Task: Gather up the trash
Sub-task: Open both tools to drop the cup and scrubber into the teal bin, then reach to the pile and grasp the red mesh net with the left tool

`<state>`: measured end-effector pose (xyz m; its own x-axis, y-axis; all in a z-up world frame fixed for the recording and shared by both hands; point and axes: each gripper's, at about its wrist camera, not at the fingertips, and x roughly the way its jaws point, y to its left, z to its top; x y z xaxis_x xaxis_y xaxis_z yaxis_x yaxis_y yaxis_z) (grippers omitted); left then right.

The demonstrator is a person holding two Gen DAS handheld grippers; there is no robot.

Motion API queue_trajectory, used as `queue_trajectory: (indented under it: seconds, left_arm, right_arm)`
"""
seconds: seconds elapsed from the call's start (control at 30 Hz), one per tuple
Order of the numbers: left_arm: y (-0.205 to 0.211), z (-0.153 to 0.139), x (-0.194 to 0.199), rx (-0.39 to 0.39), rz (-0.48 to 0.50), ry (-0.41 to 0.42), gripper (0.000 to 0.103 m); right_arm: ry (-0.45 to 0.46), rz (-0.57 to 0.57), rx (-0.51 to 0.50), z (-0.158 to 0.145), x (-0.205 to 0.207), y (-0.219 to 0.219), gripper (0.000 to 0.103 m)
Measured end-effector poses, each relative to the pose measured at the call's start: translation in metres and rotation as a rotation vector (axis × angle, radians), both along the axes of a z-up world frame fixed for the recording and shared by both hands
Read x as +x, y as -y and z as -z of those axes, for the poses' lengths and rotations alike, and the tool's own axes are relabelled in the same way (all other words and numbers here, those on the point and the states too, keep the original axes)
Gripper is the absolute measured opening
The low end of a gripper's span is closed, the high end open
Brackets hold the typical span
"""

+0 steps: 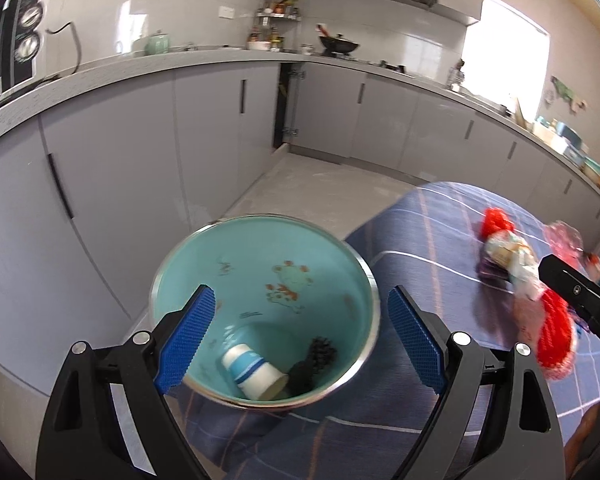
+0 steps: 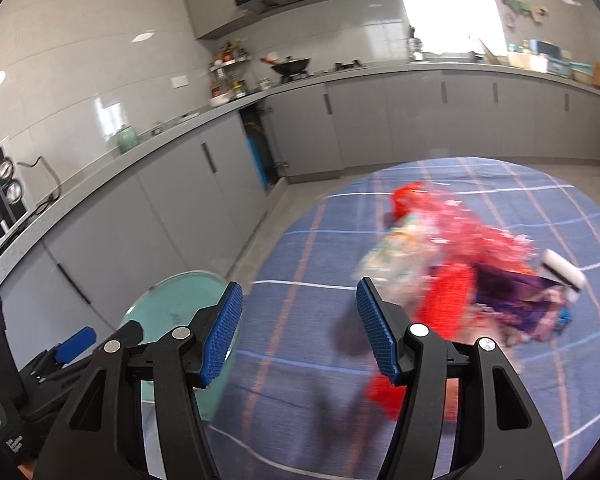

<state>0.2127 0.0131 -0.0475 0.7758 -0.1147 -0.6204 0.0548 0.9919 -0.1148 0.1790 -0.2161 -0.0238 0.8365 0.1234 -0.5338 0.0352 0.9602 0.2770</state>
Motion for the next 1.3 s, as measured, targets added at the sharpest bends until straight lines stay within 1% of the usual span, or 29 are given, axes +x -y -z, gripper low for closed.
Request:
queue_trajectory:
  seconds: [0.33,0.5,0.67,0.77,0.87,1.0,1.1,1.17,1.2,1.23,1.3]
  left_arm:
    - [0.064,-0.003,-0.01,-0.009,0.171,0.014,0.086]
    - [0.104,-0.005,-0.016,0.003,0.272,0.025,0.085]
    - [0.135,-0.008,-0.023,-0.007,0.366,0.033,0.085]
    - [0.154,-0.008,-0.026,0.002,0.409,0.033,0.085]
    - [0.17,-0.007,-0.029,0.002,0.446,0.023,0.083]
    - [0.187,0.001,-0.026,0.014,0.477,-0.007,0.075]
    - [0.197,0.008,-0.024,0.026,0.492,-0.03,0.072]
    - [0.204,0.013,-0.021,0.03,0.502,-0.047,0.067]
    - [0.205,0.015,-0.021,0.03,0.506,-0.054,0.061]
    - [0.208,0.017,-0.019,0.029,0.51,-0.062,0.053]
    - [0.21,0.021,-0.017,0.02,0.522,-0.081,0.041]
  right_arm:
    - [-0.023,0.139,-0.007,0.009,-0.033,0.07,0.059]
    - [-0.046,0.208,-0.015,0.016,-0.048,0.105,0.06]
    - [-0.069,0.261,-0.018,0.025,-0.062,0.133,0.059]
    - [-0.078,0.288,-0.011,0.028,-0.067,0.146,0.059]
    - [-0.082,0.3,0.002,0.029,-0.069,0.154,0.059]
    - [-0.084,0.317,0.009,0.033,-0.075,0.163,0.059]
    - [-0.095,0.332,0.032,0.037,-0.075,0.175,0.059]
    - [-0.099,0.33,0.035,0.037,-0.073,0.18,0.059]
    - [-0.102,0.326,0.033,0.037,-0.071,0.183,0.059]
    - [-0.106,0.316,0.037,0.038,-0.068,0.187,0.059]
    - [-0.123,0.301,0.063,0.039,-0.063,0.195,0.059]
